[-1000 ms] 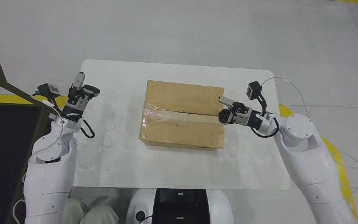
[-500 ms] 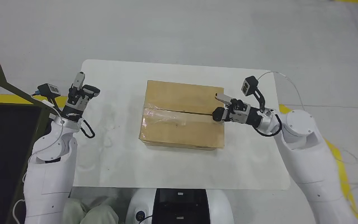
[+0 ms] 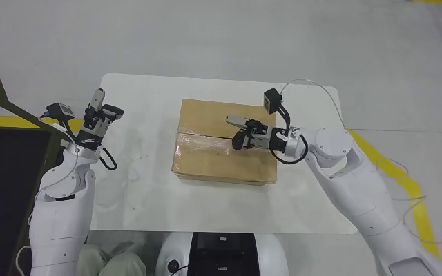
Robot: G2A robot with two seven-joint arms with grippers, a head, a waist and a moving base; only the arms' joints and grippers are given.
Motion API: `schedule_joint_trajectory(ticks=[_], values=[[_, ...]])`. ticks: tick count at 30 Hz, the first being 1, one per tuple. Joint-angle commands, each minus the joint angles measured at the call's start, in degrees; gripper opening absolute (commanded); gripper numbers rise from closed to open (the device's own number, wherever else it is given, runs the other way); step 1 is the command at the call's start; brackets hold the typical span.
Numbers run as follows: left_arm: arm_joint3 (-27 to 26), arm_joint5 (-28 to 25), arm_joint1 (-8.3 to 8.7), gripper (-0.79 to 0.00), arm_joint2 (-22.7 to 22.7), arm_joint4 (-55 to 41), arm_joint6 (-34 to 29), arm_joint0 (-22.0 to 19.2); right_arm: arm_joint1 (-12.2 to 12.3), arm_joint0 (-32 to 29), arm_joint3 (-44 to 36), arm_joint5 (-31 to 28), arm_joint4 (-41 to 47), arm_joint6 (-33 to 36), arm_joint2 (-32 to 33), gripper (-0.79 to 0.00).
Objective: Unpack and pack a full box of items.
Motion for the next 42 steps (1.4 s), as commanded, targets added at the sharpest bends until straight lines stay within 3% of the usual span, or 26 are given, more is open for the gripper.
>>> schedule_joint_trajectory(ticks=[1, 17, 27, 34, 42], values=[[0.00, 0.00, 0.00, 0.000, 0.00, 0.00, 0.00, 0.00, -0.15, 0.23, 0.17, -0.34, 0.15, -0.50, -0.31, 0.000], [0.00, 0.00, 0.00, 0.000, 0.00, 0.00, 0.00, 0.00, -0.29, 0.01, -0.43, -0.50, 0.79, -1.24, -0.41, 0.000], [0.00, 0.00, 0.00, 0.000, 0.00, 0.00, 0.00, 0.00, -3.49, 6.33, 0.88, 1.32, 2.99, -2.83, -9.29, 0.000], [0.00, 0.00, 0.00, 0.000, 0.00, 0.00, 0.00, 0.00, -5.66, 10.03, 4.25, 5.75, 2.13, -5.55, -14.21, 0.000], [0.00, 0.00, 0.00, 0.000, 0.00, 0.00, 0.00, 0.00, -4.17, 6.03, 0.99, 12.21, -0.54, -7.18, -9.94, 0.000]])
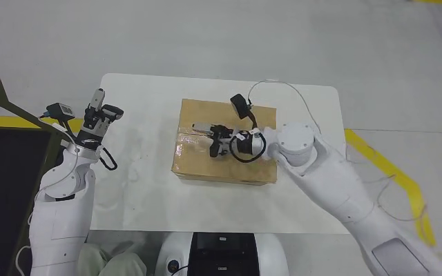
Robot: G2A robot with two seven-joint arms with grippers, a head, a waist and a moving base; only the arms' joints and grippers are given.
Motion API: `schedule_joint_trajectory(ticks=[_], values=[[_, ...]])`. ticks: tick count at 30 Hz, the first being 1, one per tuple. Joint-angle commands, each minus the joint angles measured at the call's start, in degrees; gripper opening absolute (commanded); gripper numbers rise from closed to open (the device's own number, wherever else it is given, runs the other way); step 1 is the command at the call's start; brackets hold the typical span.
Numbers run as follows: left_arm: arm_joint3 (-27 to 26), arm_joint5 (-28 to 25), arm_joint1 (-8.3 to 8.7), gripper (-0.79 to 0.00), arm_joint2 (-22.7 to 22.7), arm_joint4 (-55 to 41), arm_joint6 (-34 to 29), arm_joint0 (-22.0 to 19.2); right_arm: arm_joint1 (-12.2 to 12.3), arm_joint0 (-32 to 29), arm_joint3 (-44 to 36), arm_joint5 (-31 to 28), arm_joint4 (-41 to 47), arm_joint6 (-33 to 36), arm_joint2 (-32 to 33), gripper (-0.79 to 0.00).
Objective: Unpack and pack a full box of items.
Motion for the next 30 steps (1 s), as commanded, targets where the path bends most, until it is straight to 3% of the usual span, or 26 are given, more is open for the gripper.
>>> schedule_joint_trajectory(ticks=[1, 16, 30], values=[[0.00, 0.00, 0.00, 0.000, 0.00, 0.00, 0.00, 0.00, 0.65, -1.77, -1.48, 1.22, -0.68, -0.31, 1.89, 0.000], [0.00, 0.00, 0.00, 0.000, 0.00, 0.00, 0.00, 0.00, 5.54, -16.78, -16.74, 9.80, -8.65, -2.56, 17.32, 0.000], [0.00, 0.00, 0.00, 0.000, 0.00, 0.00, 0.00, 0.00, 7.52, -26.87, -22.15, 13.20, -9.87, -5.01, 27.06, 0.000]])
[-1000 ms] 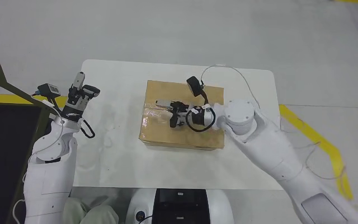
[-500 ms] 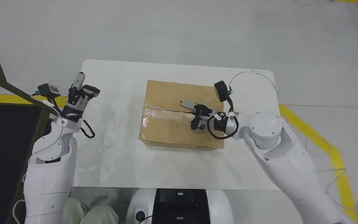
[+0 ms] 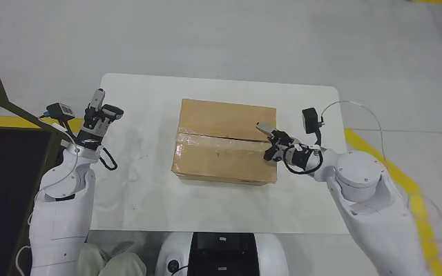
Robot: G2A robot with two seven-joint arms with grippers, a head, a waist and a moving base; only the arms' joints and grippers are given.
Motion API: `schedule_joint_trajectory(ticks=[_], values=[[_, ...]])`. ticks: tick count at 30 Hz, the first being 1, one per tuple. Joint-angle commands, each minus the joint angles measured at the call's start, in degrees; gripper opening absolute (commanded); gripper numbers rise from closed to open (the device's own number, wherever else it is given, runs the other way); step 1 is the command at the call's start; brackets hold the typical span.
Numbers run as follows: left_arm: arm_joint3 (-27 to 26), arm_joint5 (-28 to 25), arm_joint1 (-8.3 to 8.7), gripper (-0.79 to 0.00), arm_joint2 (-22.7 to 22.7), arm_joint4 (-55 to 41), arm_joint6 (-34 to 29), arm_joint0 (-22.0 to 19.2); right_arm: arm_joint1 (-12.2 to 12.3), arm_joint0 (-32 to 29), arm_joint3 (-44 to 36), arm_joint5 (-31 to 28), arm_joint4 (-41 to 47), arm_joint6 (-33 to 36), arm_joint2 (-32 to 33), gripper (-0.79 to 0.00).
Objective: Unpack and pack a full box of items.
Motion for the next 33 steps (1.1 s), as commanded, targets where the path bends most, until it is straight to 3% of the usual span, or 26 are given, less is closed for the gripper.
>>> schedule_joint_trajectory(ticks=[1, 18, 24, 25, 27, 30, 33], values=[[0.00, 0.00, 0.00, 0.000, 0.00, 0.00, 0.00, 0.00, 0.11, -0.78, -0.38, 0.54, 0.20, 0.08, 0.29, 0.000], [0.00, 0.00, 0.00, 0.000, 0.00, 0.00, 0.00, 0.00, 0.55, -5.58, -2.38, -0.04, 3.61, -0.16, 1.87, 0.000], [0.00, 0.00, 0.00, 0.000, 0.00, 0.00, 0.00, 0.00, 0.70, -5.45, -2.96, 4.08, 3.01, -1.74, 1.80, -0.006], [0.00, 0.00, 0.00, 0.000, 0.00, 0.00, 0.00, 0.00, 0.70, -5.45, -3.01, 4.37, 3.22, -1.94, 1.86, -0.336], [0.00, 0.00, 0.00, 0.000, 0.00, 0.00, 0.00, 0.00, 0.75, -5.63, -3.19, 5.24, 3.44, -2.26, 2.06, -0.545], [0.00, 0.00, 0.00, 0.000, 0.00, 0.00, 0.00, 0.00, 0.87, -6.02, -3.80, 6.52, 3.63, -2.52, 2.37, -0.671], [0.00, 0.00, 0.00, 0.000, 0.00, 0.00, 0.00, 0.00, 0.99, -6.20, -4.32, 7.83, 3.58, -2.76, 2.52, -0.717]])
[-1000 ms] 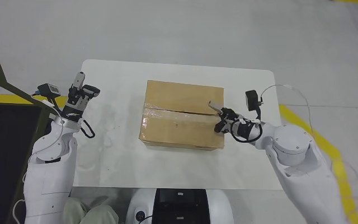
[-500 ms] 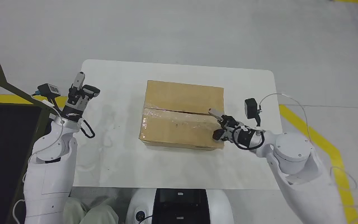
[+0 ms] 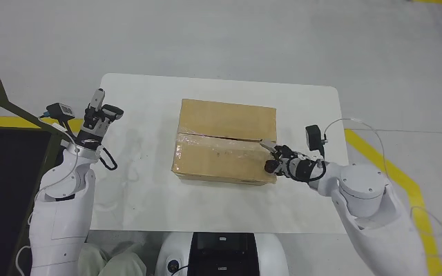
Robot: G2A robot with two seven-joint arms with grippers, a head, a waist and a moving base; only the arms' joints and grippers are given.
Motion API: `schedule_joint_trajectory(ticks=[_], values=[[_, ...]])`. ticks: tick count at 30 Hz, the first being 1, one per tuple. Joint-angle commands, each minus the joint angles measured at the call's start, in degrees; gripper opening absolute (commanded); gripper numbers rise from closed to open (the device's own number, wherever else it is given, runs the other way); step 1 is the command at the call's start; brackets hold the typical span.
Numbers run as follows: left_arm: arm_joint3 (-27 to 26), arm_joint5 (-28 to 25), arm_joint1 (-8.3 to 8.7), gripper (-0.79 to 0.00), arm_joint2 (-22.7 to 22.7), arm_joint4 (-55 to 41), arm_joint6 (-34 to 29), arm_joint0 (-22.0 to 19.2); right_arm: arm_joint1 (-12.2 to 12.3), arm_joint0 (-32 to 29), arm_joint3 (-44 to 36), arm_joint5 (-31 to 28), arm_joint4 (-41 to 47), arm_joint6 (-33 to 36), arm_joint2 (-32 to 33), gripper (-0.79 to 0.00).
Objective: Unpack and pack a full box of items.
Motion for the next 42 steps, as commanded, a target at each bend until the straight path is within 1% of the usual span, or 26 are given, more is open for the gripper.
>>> schedule_joint_trajectory(ticks=[1, 3, 17, 21, 26, 30, 38, 42], values=[[0.00, 0.00, 0.00, 0.000, 0.00, 0.00, 0.00, 0.00, 0.08, -0.06, -0.22, 0.69, -0.01, -0.05, 0.05, -0.751], [0.00, 0.00, 0.00, 0.000, 0.00, 0.00, 0.00, 0.00, 0.15, -0.08, -0.37, 1.38, 0.01, -0.15, 0.10, -0.785], [0.00, 0.00, 0.00, 0.000, 0.00, 0.00, 0.00, 0.00, 0.65, 0.11, -1.42, 4.25, 0.38, -0.48, 0.45, -0.785], [0.00, 0.00, 0.00, 0.000, 0.00, 0.00, 0.00, 0.00, 0.82, 0.46, -2.90, 2.21, -0.68, -0.29, 0.02, -0.785], [0.00, 0.00, 0.00, 0.000, 0.00, 0.00, 0.00, 0.00, 1.35, 0.48, -5.08, -1.19, -4.61, 1.23, -0.86, -0.785], [0.00, 0.00, 0.00, 0.000, 0.00, 0.00, 0.00, 0.00, 1.50, 0.56, -5.57, -3.93, -6.29, 1.04, -1.12, -0.785], [0.00, 0.00, 0.00, 0.000, 0.00, 0.00, 0.00, 0.00, 1.80, 2.94, -7.38, -9.65, -12.67, 1.21, -2.76, -0.785], [0.00, 0.00, 0.00, 0.000, 0.00, 0.00, 0.00, 0.00, 1.85, 4.28, -8.59, -11.45, -15.25, 1.29, -3.41, -0.785]])
